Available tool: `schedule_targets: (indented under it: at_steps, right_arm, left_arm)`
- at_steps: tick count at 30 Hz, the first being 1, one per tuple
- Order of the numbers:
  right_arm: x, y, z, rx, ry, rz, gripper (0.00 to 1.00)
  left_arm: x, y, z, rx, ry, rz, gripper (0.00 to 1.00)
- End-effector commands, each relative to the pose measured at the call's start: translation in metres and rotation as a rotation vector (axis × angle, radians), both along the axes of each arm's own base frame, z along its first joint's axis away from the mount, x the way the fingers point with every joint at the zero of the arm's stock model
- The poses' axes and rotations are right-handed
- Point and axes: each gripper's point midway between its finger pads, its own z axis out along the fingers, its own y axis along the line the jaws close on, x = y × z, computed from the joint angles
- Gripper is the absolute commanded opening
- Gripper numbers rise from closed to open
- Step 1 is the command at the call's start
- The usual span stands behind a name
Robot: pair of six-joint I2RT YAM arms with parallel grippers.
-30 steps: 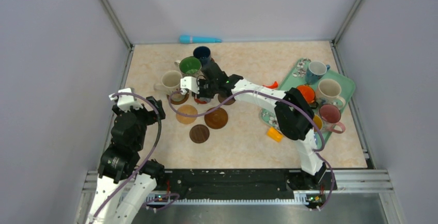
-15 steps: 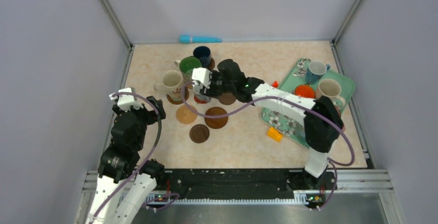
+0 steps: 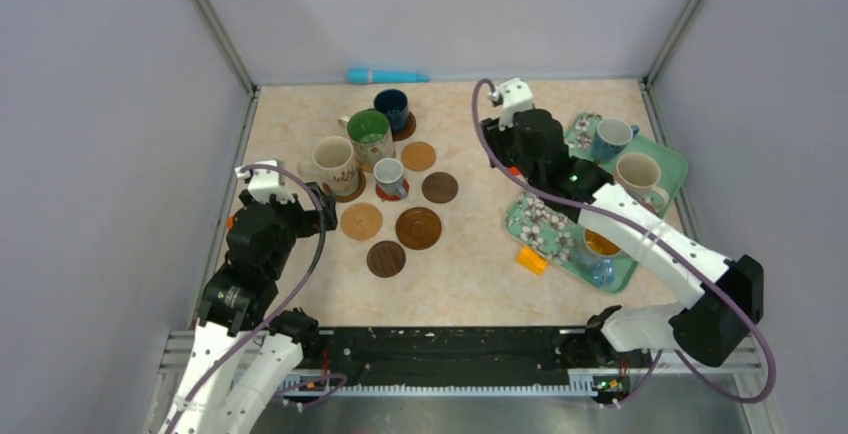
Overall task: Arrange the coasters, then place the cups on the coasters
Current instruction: Place the cup on the coaster, then pick up the cup from the tray.
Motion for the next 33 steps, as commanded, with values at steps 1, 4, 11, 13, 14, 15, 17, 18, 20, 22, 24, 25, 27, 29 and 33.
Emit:
schedule_targets:
  at_steps: [1, 4, 11, 13, 14, 15, 17, 18, 20, 22, 24, 25, 27, 29, 33]
  right_arm:
    - [-0.007, -0.079, -0.02, 0.092, 0.095, -0.328, 0.52]
    - [-0.005, -0.119, -0.033, 0.099, 0.127, -0.404, 0.59]
    - [0.029, -0.187, -0.026, 0.028, 0.115, -0.435, 0.6]
    - [0.049, -0.199, -0.031, 0.016, 0.116, -0.429, 0.58]
    - [0.058, -0.207, -0.035, 0.008, 0.117, -0.435, 0.58]
    - [0.066, -0.214, -0.04, -0.005, 0.13, -0.449, 0.58]
    - [0.08, -0.233, -0.051, -0.022, 0.171, -0.485, 0.57]
    - [0.087, -0.239, -0.058, -0.027, 0.195, -0.491, 0.57]
    - [0.098, -0.249, -0.068, -0.037, 0.224, -0.504, 0.56]
    - [0.108, -0.266, -0.078, -0.043, 0.248, -0.528, 0.54]
    - [0.116, -0.274, -0.086, -0.062, 0.271, -0.533, 0.53]
    - [0.12, -0.276, -0.09, -0.076, 0.28, -0.53, 0.52]
    - [0.126, -0.281, -0.094, -0.098, 0.289, -0.529, 0.5]
    - [0.132, -0.283, -0.102, -0.109, 0.308, -0.527, 0.49]
    - [0.139, -0.278, -0.114, -0.094, 0.338, -0.483, 0.49]
  left_arm:
    - [0.004, -0.007, 0.008, -0.012, -0.035, -0.04, 0.99]
    - [0.004, -0.008, 0.008, -0.013, -0.037, -0.043, 0.99]
    - [0.004, -0.015, 0.008, -0.02, -0.039, -0.078, 0.99]
    - [0.004, -0.015, 0.006, -0.018, -0.033, -0.081, 0.99]
    - [0.004, -0.015, 0.006, -0.018, -0.032, -0.082, 0.99]
    - [0.003, -0.015, 0.006, -0.019, -0.034, -0.081, 0.99]
    - [0.003, -0.014, 0.007, -0.018, -0.037, -0.076, 0.99]
    - [0.003, -0.014, 0.007, -0.017, -0.04, -0.075, 0.99]
    - [0.002, -0.013, 0.008, -0.016, -0.043, -0.073, 0.99]
    - [0.002, -0.013, 0.008, -0.015, -0.043, -0.072, 0.99]
    - [0.002, -0.013, 0.008, -0.016, -0.045, -0.073, 0.99]
    - [0.003, -0.013, 0.007, -0.016, -0.043, -0.072, 0.99]
    - [0.003, -0.013, 0.007, -0.013, -0.041, -0.073, 0.99]
    - [0.003, -0.013, 0.007, -0.012, -0.039, -0.072, 0.99]
    - [0.004, -0.013, 0.005, -0.009, -0.035, -0.074, 0.99]
